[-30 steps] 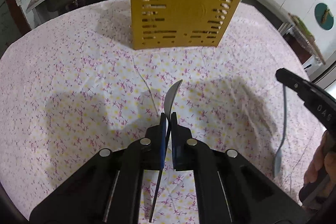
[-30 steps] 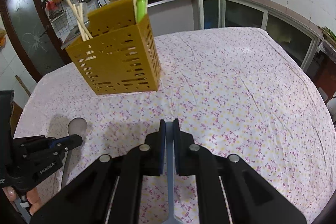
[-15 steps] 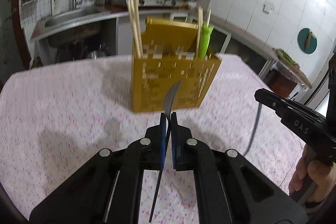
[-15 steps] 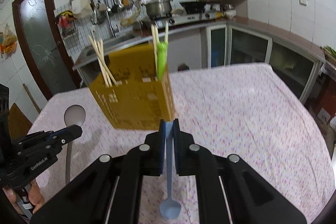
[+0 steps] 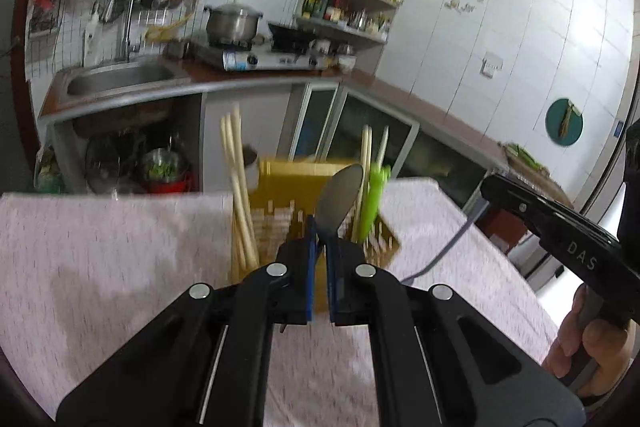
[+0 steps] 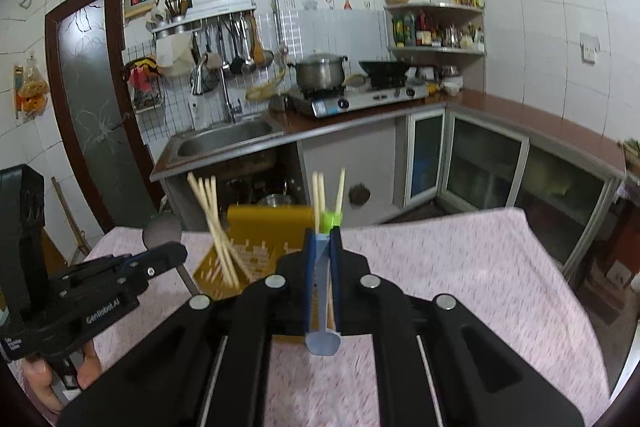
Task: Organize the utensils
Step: 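Lower the grey spoon into the holder with the left tool while the right lowers the blue spoon, then open both tools and withdraw them from the yellow holder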
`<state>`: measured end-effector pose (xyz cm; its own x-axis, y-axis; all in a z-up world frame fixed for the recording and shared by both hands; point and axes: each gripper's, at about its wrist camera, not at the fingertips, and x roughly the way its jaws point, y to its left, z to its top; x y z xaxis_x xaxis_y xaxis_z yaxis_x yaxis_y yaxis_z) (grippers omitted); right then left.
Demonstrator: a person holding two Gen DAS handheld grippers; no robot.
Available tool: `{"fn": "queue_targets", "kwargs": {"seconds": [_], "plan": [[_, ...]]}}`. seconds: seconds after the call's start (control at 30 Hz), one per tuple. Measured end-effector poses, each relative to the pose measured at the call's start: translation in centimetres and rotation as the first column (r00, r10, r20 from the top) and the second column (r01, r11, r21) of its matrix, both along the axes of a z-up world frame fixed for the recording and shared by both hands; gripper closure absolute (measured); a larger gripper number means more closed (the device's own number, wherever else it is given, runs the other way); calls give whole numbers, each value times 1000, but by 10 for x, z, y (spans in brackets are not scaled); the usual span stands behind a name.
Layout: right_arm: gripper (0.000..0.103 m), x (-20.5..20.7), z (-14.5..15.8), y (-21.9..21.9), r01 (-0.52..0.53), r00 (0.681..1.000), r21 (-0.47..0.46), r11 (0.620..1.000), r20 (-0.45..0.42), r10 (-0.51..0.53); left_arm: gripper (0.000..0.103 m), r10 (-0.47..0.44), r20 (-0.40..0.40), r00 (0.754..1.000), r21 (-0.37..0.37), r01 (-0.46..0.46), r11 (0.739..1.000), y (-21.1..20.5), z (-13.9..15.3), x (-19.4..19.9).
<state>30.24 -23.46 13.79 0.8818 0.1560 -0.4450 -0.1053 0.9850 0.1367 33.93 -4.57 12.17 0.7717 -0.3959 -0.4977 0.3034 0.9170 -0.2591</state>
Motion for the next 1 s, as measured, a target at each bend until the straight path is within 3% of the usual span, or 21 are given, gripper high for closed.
{"fn": "queue_targets", "kwargs": {"seconds": [0.13,0.63,0.83,1.0], "plan": [[96,9,16,-3,3,1000,-24,1000,25,-2,100,-1,15,1000,-32,1,999,5,17,15],[96,29,82,1,-26,996,-23,999,89,27,100,16,156,988,-11,-14,1000,14,79,19],[96,41,64,16,-74,995,-34,997,59,76,100,23,145,989,-66,-14,998,13,47,40],[96,52,30,24,-103,994,-61,993,17,104,100,1,149,989,-20,2,1000,3,4,45]]}}
